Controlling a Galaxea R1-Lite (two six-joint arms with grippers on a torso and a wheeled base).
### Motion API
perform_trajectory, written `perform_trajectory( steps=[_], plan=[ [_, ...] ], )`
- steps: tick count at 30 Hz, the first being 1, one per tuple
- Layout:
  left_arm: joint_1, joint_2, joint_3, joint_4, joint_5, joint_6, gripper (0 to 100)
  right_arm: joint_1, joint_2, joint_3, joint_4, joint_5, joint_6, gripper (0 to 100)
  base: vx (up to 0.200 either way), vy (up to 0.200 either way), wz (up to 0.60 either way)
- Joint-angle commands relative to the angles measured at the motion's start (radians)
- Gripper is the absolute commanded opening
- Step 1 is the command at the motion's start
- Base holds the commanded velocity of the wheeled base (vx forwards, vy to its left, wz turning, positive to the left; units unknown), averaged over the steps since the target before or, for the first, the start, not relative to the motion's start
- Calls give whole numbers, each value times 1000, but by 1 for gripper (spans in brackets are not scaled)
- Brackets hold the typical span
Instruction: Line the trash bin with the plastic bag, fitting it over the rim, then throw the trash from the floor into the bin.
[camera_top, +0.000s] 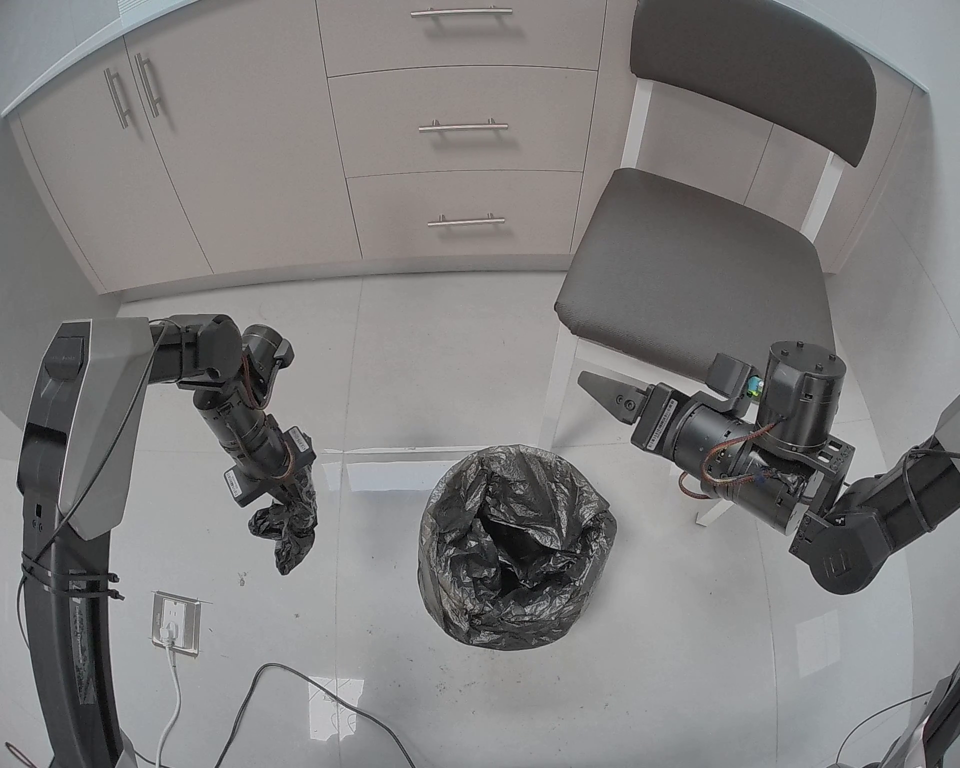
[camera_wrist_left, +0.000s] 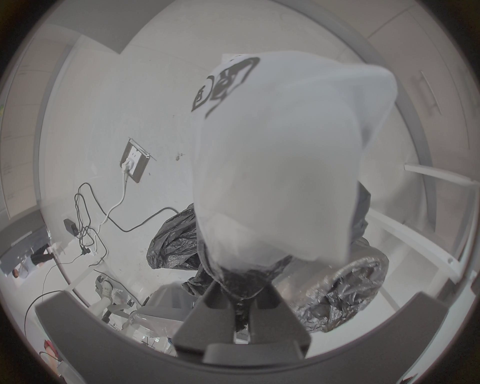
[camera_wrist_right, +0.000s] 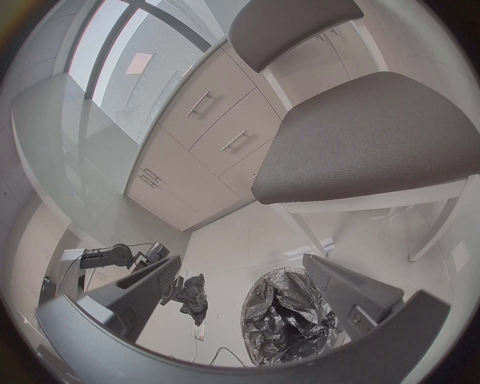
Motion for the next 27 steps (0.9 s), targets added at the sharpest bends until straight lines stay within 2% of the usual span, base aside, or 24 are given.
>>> perform_trajectory(
  steps=[1, 27],
  plan=[
    [-60, -40, 0, 1, -1, 0, 0, -3, -10, 0, -1, 0, 0, 100, 0, 0, 0],
    [-413, -145, 0, 13, -8, 7, 0, -1, -82, 17, -1, 2, 0, 100, 0, 0, 0]
  ],
)
